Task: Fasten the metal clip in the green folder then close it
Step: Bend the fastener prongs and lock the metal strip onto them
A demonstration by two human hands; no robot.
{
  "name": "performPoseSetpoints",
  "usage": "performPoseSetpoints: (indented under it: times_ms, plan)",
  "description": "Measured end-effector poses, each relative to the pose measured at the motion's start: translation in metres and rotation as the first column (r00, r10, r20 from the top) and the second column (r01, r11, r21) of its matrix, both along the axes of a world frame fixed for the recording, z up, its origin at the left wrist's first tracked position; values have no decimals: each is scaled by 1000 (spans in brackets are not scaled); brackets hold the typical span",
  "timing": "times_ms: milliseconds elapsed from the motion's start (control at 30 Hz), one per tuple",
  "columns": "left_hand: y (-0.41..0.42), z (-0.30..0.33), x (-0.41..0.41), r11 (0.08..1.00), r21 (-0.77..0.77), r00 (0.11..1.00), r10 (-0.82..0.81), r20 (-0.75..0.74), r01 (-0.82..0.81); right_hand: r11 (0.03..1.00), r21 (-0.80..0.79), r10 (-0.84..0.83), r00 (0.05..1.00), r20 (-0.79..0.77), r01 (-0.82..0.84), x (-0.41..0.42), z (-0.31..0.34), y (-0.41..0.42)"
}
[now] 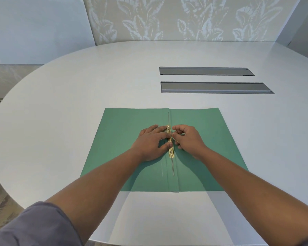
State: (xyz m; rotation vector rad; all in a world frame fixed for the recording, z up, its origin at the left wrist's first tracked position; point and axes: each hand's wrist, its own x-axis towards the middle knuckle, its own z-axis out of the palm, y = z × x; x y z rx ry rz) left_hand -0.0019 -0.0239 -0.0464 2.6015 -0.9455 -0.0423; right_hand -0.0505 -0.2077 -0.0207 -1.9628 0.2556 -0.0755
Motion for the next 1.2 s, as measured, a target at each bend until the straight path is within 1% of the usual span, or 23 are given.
performPoseSetpoints:
  times_ms: [233,367,533,767,967,1133,1200]
  plan:
    - [0,1,0,1000,-10,1000,2,-3,-2,998,-58,8,1000,8,-8,27,3,0]
    - [0,1,0,1000,-12,1000,3,-6,-3,998,-51,44,999,-22,-45,35,4,-4]
    - [0,1,0,1000,-9,1000,0,-7,0,1000,-9,2,998,-58,-3,45,3,-10]
    - [-1,1,1,1000,-7,1000,2,-11,-2,999,-35,-26,997,-73,23,56,4,-7]
    - [-2,1,1,1000,-7,1000,-1,-8,1,998,-57,7,997,-83,-11,63,5,-8]
    - [0,1,1,1000,-12,1000,-6,-7,6,997,-36,64,992,-112,-69,67,7,-13]
    - [0,2,1,1000,-12,1000,-9,-6,9,995,-60,77,991,-111,-84,70,8,-12]
